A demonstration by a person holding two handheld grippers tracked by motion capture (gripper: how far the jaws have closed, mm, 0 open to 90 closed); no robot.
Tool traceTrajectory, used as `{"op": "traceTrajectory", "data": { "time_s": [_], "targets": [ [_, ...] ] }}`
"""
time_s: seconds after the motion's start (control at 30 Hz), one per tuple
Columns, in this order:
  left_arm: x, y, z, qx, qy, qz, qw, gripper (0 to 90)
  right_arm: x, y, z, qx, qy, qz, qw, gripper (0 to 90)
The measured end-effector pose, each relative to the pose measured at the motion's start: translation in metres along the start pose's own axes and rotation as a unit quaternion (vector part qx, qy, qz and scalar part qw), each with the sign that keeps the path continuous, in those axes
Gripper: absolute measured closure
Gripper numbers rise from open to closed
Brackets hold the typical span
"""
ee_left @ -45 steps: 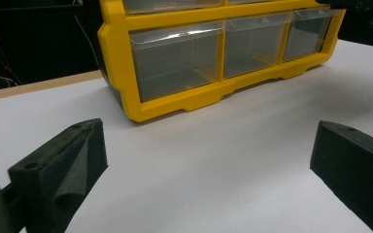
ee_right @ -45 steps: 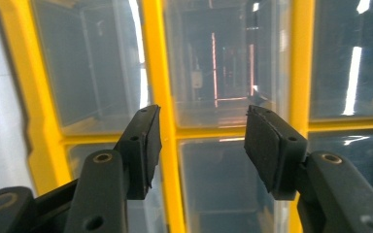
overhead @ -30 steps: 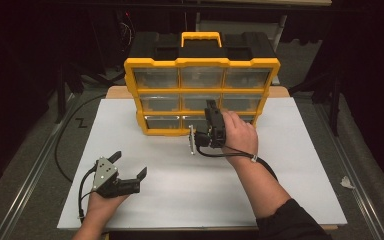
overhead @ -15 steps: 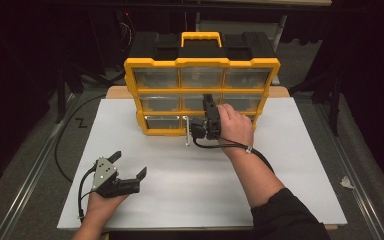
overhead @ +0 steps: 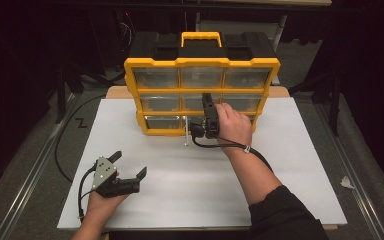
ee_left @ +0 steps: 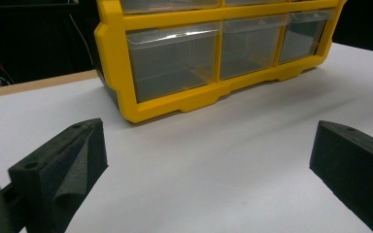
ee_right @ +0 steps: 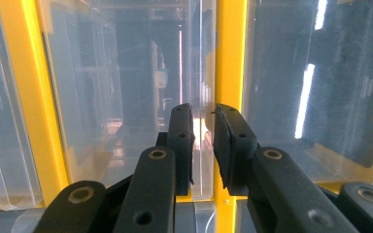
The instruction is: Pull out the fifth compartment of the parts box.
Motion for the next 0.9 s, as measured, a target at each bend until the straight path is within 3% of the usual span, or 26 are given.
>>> {"op": "traceTrajectory", "data": {
  "time_s": [0.2,0.27,0.43,0.57,0.9],
  "targets": [
    [0.000,0.000,0.000,0.001,0.002,0.002,1.0000,0.6,0.001,0.001,0.002,-0.004,-0.001,0.000,1.0000,79.7],
    [0.000,0.000,-0.001,0.001,0.002,0.002,1.0000,0.6,0.000,0.003,0.002,-0.016,-0.001,-0.001,0.9999,76.0],
    [0.001,0.000,-0.001,0.001,0.003,0.003,1.0000,0.6,0.001,0.006,0.004,-0.013,0.002,0.004,0.9999,74.7],
    [0.001,0.000,-0.001,0.001,0.003,0.003,1.0000,0.6,0.001,0.013,0.003,-0.001,0.002,0.008,1.0000,80.9],
    [0.001,0.001,-0.001,0.002,0.002,0.004,1.0000,0.6,0.004,0.030,0.004,0.003,0.001,0.014,0.9999,81.4]
  ]
}}
Point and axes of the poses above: each handheld gripper's, and its own axes: y roughly backward along the jaws, x roughly out of its top, z roughly to its right, the point moved 7 cm from there along -y, roughly forward along the jaws, and after that the axes turned 9 degrees about z, right-handed, at the moved point
